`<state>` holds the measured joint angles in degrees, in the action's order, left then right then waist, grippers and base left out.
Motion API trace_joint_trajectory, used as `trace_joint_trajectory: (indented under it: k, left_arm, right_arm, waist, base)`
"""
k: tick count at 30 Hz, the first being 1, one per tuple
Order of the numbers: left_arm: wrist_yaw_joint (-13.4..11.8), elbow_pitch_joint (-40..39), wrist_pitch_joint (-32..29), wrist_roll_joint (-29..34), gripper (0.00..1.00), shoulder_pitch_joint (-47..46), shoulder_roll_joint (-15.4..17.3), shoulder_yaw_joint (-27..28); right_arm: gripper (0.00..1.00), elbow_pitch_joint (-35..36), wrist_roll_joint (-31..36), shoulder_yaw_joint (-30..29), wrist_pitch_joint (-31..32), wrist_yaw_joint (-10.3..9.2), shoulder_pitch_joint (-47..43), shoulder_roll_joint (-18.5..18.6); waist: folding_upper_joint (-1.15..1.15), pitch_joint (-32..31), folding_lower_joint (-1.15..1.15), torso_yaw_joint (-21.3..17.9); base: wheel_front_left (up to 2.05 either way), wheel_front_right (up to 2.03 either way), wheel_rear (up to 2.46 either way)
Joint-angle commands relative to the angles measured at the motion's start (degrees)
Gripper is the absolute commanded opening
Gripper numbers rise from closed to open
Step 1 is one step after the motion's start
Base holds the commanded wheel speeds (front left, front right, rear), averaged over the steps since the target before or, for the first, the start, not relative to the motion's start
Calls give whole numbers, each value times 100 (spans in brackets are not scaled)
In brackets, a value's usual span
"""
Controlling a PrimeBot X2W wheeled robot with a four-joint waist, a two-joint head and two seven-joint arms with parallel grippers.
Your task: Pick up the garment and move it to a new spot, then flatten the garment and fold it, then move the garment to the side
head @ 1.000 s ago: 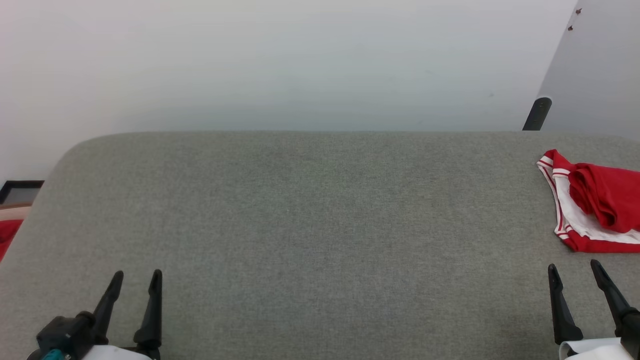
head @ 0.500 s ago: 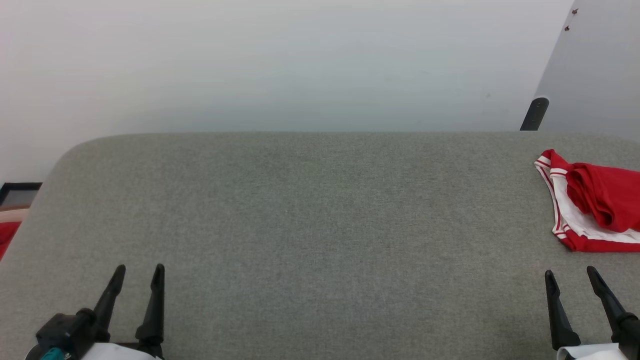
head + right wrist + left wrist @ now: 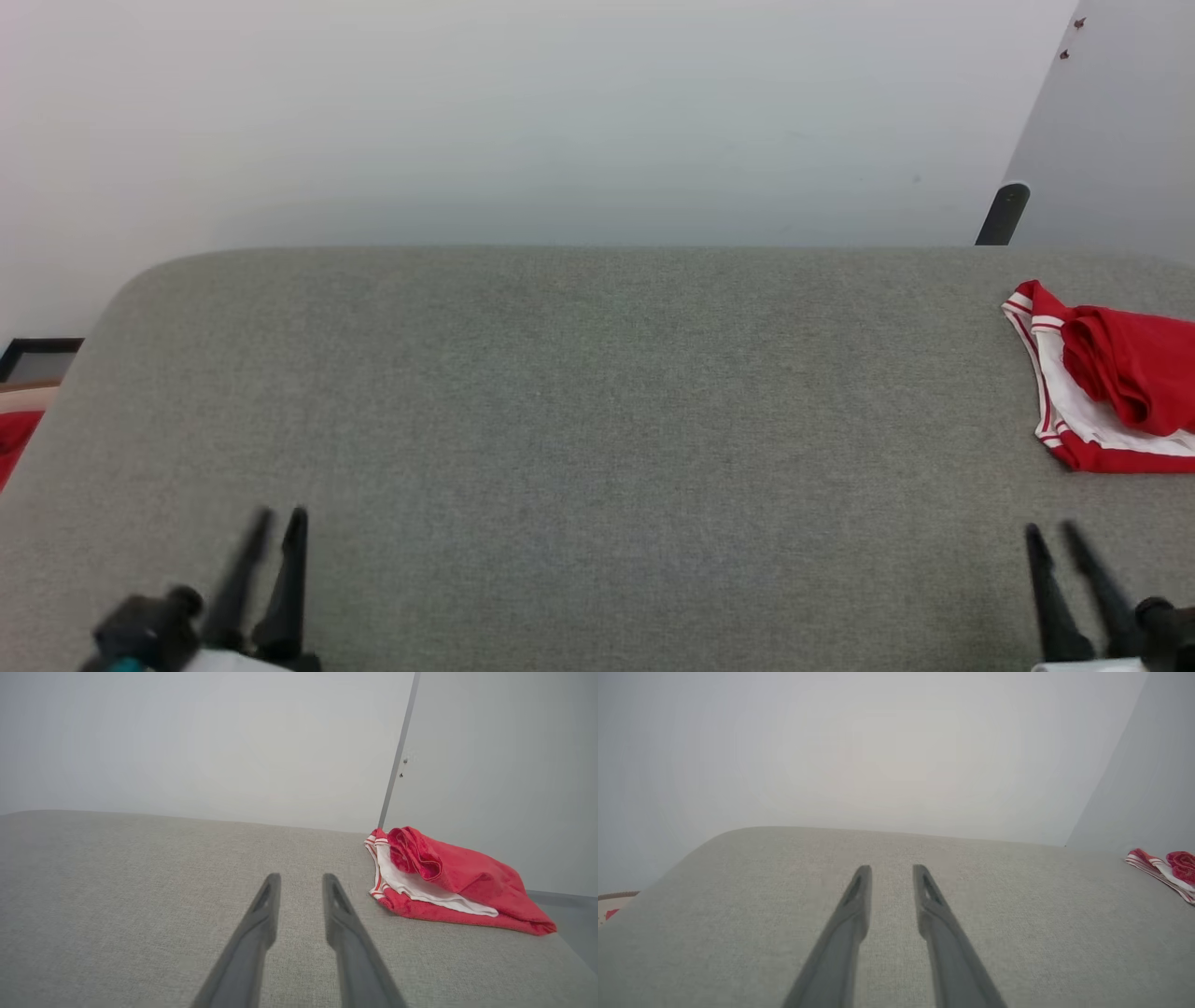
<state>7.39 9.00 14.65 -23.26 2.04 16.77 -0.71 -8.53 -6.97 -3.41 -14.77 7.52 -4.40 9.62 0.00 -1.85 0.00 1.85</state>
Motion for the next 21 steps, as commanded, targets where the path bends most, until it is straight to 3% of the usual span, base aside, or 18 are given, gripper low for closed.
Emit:
trace_joint_trajectory:
  k: [1, 5, 21]
  left_arm:
    - [0, 21, -5, -8, 0, 11, -18, -3]
    - [0, 206, -33, -81, 0, 124, -182, -63]
    - [2, 263, -470, -1521, 0, -89, -432, 107]
  right_arm:
    - [0, -25, -8, 1, 3, 0, 1, -7]
    - [0, -221, -98, 9, 48, 0, -33, -99]
    - [0, -281, -1875, -66, 488, -1, 210, -217]
  waist:
    - [0, 0, 0, 0]
    - [0, 2, 0, -2]
    - [0, 28, 0, -25]
  base:
    - [0, 0, 0]
    - [0, 0, 0]
    - [0, 0, 0]
